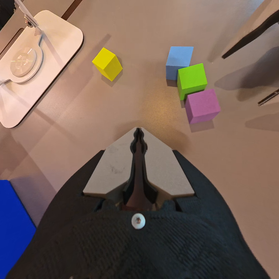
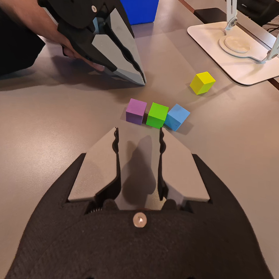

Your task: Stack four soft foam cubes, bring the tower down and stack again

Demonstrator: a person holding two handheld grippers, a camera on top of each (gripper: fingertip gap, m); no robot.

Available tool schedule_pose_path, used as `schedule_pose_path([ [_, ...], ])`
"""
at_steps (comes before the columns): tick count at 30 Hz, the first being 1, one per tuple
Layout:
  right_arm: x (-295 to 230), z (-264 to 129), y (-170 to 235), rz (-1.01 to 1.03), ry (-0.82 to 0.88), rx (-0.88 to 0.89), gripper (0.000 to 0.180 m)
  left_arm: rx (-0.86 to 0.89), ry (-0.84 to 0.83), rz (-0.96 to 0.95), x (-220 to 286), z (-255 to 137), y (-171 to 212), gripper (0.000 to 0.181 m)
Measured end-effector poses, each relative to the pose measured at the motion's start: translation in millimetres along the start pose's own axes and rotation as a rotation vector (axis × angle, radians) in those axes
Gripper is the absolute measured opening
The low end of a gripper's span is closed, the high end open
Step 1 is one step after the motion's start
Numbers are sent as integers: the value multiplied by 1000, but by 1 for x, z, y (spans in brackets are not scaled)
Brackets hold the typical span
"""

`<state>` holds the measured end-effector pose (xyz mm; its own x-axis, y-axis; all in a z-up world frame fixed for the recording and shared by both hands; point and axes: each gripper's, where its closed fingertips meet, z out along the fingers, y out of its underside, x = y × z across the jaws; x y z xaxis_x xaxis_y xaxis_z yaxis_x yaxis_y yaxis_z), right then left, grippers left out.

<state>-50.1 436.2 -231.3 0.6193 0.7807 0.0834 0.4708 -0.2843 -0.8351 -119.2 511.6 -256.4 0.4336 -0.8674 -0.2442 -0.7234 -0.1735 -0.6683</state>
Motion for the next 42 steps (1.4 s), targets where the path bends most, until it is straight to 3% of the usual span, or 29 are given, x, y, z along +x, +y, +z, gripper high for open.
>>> schedule_pose_path([
  [34, -5, 2, 5, -42, 7, -43, 46, 13, -2, -1, 0, 1, -2, 0],
  [36, -7, 2, 6, -53, 2, -44, 38, 14, -4, 0, 0, 2, -2, 0],
  [38, -13, 1, 6, -76, -27, -44, 0, 16, -5, -1, 1, 2, -2, 0],
  [42, -14, 2, 8, -93, -19, -58, 0, 18, -6, 2, 1, 2, -3, 0],
])
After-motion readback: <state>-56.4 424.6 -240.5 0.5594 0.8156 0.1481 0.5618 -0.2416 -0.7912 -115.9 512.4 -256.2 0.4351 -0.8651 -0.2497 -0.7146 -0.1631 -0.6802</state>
